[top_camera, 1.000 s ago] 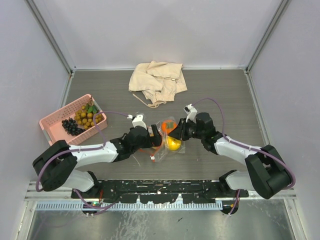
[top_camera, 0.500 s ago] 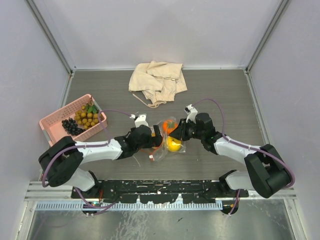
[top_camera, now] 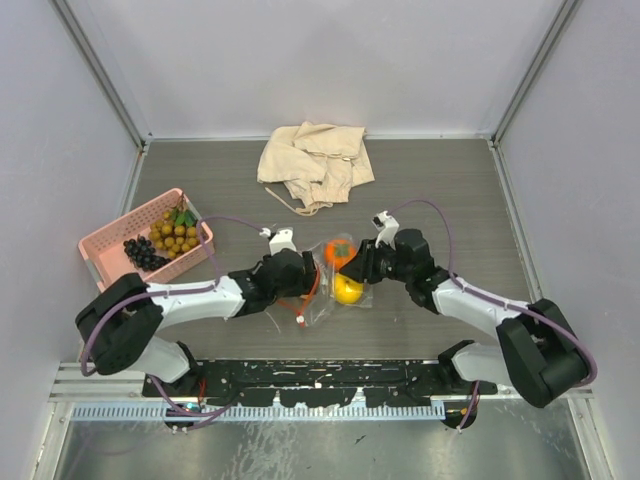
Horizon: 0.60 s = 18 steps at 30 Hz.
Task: Open the zip-top bag and remove the fake food
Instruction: Pick up the fake fruit from the zipper food storage bag.
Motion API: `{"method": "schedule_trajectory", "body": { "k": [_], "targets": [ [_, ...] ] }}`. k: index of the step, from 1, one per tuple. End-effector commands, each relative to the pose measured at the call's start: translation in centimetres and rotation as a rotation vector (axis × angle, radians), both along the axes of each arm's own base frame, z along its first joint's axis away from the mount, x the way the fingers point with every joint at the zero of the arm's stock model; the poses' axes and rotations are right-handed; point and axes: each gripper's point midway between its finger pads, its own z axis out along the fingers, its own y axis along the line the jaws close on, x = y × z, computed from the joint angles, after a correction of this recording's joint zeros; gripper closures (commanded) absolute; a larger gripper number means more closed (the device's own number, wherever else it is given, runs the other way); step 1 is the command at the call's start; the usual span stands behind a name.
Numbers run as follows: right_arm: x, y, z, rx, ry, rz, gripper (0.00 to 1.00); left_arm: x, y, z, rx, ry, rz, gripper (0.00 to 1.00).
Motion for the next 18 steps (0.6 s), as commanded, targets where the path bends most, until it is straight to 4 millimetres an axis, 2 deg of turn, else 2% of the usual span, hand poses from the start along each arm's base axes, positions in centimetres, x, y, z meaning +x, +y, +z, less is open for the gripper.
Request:
{"method": "schedule_trajectory", "body": {
  "k": [1,5,7,11,15,18],
  "targets": [
    [-0.6,-0.6,2.4,0.026,-0.086,-0.013,0.57,0.3,0.4,3.7,-0.044,-0.080,0.002,0.68],
    [-1.3,-0.8,4.9,0.084,-0.149,-0.016,0.45,-0.3,0.9,4.6,-0.078,-0.099,-0.007,0.71],
    [-1.7,-0.6,5.6,0.110,-0.159,-0.001,0.39,-0.7,0.9,5.7,-0.119,-0.117,-0.019,0.73],
    [-1.6,-0.5,5.8,0.117,-0.164,0.003,0.30,-1.3,0.7,6.4,-0.153,-0.120,-0.047,0.75],
    [-0.9,-0.1,5.5,0.106,-0.146,0.002,0.28,-1.7,1.0,7.2,-0.171,-0.128,-0.058,0.75],
    [-0.8,0.9,6.3,0.150,-0.139,0.033,0.29,-2.0,1.1,7.6,-0.186,-0.132,-0.066,0.75]
  ]
}}
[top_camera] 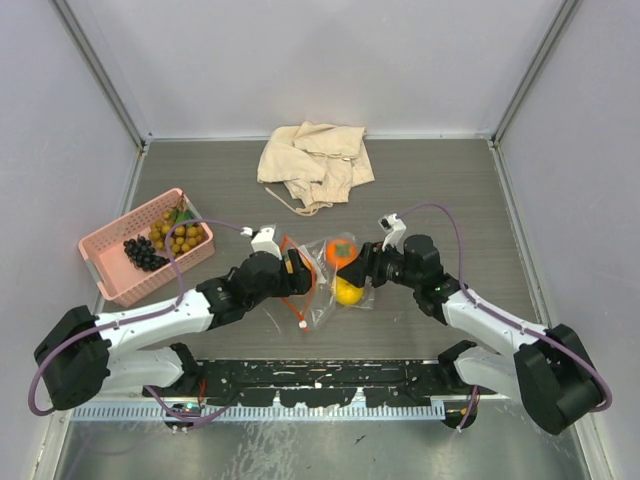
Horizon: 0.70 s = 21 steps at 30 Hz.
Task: Open the zip-top bag and remove the fake food
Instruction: Pick up the fake fruit from the zipper food storage bag.
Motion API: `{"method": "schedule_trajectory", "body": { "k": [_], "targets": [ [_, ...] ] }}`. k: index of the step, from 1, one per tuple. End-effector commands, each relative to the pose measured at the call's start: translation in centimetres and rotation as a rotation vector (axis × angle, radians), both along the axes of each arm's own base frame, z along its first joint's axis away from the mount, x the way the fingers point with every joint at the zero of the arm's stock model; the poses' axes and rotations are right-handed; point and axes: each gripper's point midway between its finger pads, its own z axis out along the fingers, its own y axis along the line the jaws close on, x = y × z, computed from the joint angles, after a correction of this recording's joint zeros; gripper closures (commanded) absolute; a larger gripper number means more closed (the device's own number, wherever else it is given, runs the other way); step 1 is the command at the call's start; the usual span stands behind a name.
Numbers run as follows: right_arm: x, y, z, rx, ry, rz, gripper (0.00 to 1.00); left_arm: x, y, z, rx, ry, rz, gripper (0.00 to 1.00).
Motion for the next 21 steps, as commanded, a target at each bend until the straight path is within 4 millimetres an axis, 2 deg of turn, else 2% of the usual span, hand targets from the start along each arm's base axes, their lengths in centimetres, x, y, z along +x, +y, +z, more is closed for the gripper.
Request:
{"method": "schedule_trajectory", "body": {
  "k": [1,9,13,15,18,21],
  "targets": [
    [0.9,2.0,3.3,0.086,-0.062,0.045,0.30,-0.3,-0.3,1.8,-0.049,-0.039,-0.026,0.75],
    [1.5,3.1,2.7,0.049,-0.032,0.036,0.41,-0.9,-0.9,1.9,-0.090,-0.021,-0.055,0.76],
    [1.7,3.9,2.0,0.023,-0.014,0.038,0.51,-1.0,-1.3,2.2,-0.109,-0.018,-0.067,0.76],
    [1.9,4.0,1.4,0.006,0.005,0.032,0.58,-1.1,-1.4,2.3,-0.115,-0.017,-0.072,0.76],
    [2.1,4.1,0.8,-0.004,0.020,0.023,0.75,-1.2,-1.3,2.5,-0.120,-0.017,-0.075,0.77],
    [2.2,3.6,1.0,-0.012,0.007,-0.003,0.89,-1.5,-0.8,2.3,-0.107,-0.017,-0.072,0.78]
  ]
}}
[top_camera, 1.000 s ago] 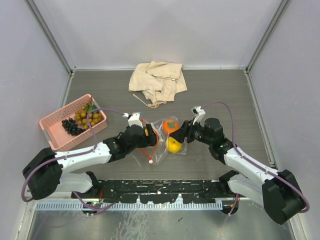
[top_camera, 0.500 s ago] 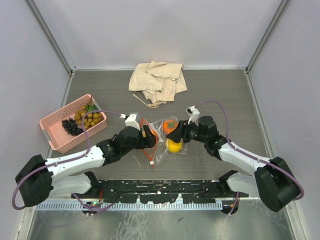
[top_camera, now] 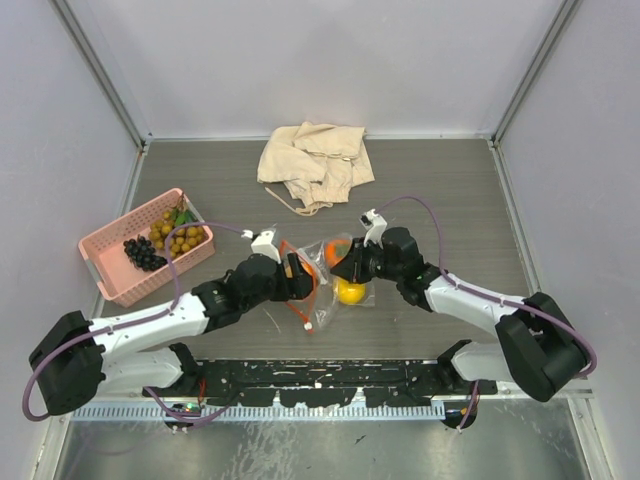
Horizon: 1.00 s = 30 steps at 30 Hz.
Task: Open the zip-top bag and remove the fake food
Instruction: Pick up the fake fruit from the zipper food storage bag.
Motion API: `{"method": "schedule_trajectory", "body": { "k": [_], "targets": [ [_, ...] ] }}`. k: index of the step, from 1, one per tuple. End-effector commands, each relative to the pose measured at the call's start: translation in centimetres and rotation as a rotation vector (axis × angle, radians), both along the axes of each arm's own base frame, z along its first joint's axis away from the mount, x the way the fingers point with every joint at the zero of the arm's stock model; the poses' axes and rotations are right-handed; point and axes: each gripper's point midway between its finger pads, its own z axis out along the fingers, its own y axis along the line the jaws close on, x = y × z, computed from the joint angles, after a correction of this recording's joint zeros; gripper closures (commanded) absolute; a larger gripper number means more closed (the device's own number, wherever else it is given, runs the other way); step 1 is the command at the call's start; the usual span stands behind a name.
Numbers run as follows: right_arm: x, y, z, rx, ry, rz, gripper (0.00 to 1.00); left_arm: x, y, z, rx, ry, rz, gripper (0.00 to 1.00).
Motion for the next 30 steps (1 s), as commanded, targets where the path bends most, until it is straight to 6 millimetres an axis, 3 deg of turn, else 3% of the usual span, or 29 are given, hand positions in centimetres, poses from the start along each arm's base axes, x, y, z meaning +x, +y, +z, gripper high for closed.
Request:
{"method": "schedule_trajectory", "body": {
  "k": [1,8,20,30],
  "targets": [
    [1.4,0.0,2.8,0.027,-0.091,-0.049,0.92,-0.1,0.0,1.9,-0.048,-0.038,-0.002,0.78],
    [1.7,-1.3,2.8,-0.014,-0.124,-0.100,0.99,-0.9,1.3,3.2,-0.065,-0.056,0.003,0.79],
    [1.1,-2.0,1.3,-0.036,-0.119,-0.108,0.99,-1.9,3.5,4.8,-0.079,-0.089,0.026,0.80],
    [0.8,-2.3,1.8,-0.031,-0.144,-0.112,0.99,-1.0,6.0,6.4,0.026,-0.163,0.071,0.80]
  ]
}}
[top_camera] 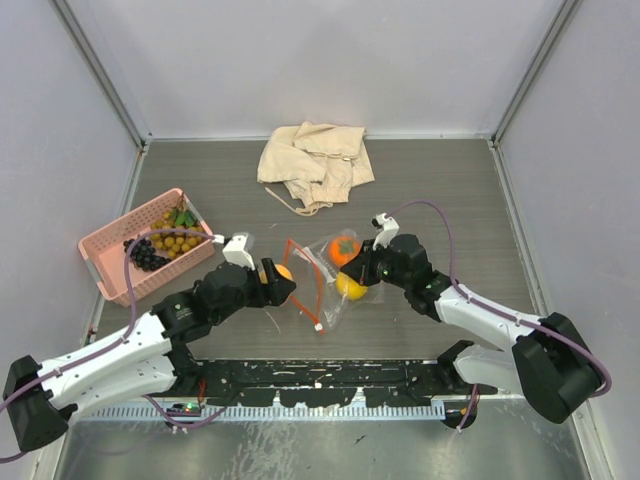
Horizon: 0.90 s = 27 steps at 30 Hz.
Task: Open the zip-top bag and remove the fake food
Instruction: Pick up the fake fruit from the zipper food storage bag, then place the fake fruit in the bin.
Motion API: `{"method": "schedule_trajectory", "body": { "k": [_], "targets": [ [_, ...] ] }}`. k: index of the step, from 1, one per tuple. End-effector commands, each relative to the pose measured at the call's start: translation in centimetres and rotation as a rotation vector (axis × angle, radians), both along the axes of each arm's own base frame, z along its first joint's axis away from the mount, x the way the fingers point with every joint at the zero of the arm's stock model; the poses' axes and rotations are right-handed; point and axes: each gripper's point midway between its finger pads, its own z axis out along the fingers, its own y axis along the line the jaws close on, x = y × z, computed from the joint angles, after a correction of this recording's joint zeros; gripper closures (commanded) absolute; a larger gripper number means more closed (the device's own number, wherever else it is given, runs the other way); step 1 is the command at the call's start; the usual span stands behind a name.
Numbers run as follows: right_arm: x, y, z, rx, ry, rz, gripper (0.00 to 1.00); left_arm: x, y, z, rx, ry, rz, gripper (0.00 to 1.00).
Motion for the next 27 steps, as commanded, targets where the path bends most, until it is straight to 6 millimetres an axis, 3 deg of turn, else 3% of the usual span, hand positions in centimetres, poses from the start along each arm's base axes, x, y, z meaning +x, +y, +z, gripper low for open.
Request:
{"method": "schedule_trajectory", "body": {
  "k": [1,12,27],
  "targets": [
    [0.4,0.1,1.7,0.025,-0.074,-0.004,0.99,1.4,1.5,3.1,0.029,-0.094,0.050,0.80],
    [0.3,0.1,1.7,0.027,-0.076,0.002,0.99,3.0,4.4,4.5,0.092,-0.120,0.110,0.81],
    [0.3,-0.1,1.5,0.020,-0.080,-0.003,0.98,6.3,10.3,4.8,0.197,-0.074,0.223,0.81]
  ]
}}
